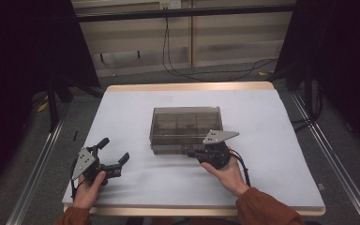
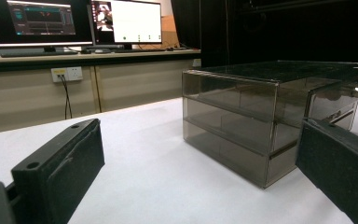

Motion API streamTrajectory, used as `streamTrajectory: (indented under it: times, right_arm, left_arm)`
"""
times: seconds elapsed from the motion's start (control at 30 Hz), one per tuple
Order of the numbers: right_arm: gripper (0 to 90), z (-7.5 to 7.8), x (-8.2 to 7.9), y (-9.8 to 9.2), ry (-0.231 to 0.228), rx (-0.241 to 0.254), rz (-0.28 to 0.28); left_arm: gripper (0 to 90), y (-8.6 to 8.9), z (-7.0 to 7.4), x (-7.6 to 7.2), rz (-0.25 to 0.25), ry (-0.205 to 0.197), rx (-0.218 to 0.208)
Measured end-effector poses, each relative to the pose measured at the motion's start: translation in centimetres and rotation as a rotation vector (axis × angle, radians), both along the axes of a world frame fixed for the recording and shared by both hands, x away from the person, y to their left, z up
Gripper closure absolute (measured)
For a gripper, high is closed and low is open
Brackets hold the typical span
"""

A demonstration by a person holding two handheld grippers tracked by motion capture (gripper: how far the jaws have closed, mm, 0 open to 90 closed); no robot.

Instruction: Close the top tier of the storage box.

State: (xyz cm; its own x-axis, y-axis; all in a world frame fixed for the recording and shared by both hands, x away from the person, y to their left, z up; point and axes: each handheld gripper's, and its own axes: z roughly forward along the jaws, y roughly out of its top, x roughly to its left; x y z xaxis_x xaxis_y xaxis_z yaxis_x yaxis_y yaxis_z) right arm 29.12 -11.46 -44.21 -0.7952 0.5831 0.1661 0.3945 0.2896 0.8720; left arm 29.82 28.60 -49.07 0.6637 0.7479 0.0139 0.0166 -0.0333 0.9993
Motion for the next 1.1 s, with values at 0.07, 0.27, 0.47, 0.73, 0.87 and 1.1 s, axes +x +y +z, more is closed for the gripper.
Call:
streamTrajectory:
  times: [0.07, 0.27, 0.47, 0.73, 0.87, 1.1]
  right_arm:
    - [90.0, 0.0, 0.0, 0.0, -0.001, 0.0, -0.002]
    - [90.0, 0.0, 0.2, 0.0, -0.004, 0.001, -0.008]
    - [90.0, -0.1, 0.4, -0.1, -0.006, 0.004, -0.019]
    - [90.0, -0.1, 0.7, -0.2, -0.007, 0.005, -0.028]
    - [90.0, -0.1, 0.8, -0.1, -0.008, 0.006, -0.028]
    - [90.0, 0.0, 1.1, -0.1, -0.008, 0.003, -0.034]
  left_arm:
    - [1.1, 0.0, 0.0, 0.0, 0.0, 0.0, 0.005]
    - [1.1, 0.0, 0.0, 0.0, 0.0, 0.0, 0.001]
    - [1.1, 0.0, 0.0, 0.0, 0.0, 0.0, 0.001]
    - [1.1, 0.0, 0.0, 0.0, 0.001, -0.001, 0.001]
    - [1.1, 0.0, 0.0, 0.0, 0.0, 0.0, 0.001]
    - [1.1, 0.0, 0.0, 0.0, 0.001, 0.001, 0.001]
